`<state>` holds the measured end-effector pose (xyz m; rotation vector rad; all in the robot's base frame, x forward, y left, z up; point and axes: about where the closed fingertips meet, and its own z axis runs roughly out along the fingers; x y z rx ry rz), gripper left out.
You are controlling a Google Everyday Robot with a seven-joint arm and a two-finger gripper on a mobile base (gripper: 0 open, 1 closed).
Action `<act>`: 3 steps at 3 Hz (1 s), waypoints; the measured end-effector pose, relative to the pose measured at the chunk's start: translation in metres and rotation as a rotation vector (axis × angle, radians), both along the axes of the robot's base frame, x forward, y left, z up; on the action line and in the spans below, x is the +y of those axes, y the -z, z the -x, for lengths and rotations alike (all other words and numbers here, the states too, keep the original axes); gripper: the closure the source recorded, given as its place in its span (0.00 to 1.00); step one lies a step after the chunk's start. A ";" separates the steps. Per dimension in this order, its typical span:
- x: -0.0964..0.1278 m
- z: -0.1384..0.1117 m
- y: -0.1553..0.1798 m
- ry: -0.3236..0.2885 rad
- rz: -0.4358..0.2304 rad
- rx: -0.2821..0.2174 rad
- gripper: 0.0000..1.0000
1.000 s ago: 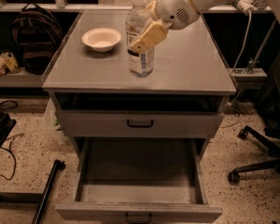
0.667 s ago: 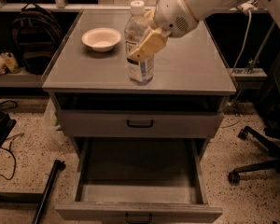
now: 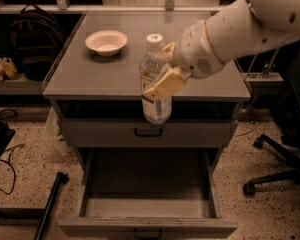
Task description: Place blue plastic bottle into middle drawer
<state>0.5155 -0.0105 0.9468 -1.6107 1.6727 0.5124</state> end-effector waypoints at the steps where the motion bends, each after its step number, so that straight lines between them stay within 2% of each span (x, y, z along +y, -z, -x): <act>1: -0.011 0.021 0.049 0.052 -0.023 -0.013 1.00; 2: -0.019 0.037 0.117 0.062 -0.078 -0.007 1.00; 3: -0.024 0.059 0.195 0.037 -0.125 0.070 1.00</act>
Offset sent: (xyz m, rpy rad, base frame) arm -0.0549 -0.0348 -0.2087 0.1528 -0.0004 -0.0699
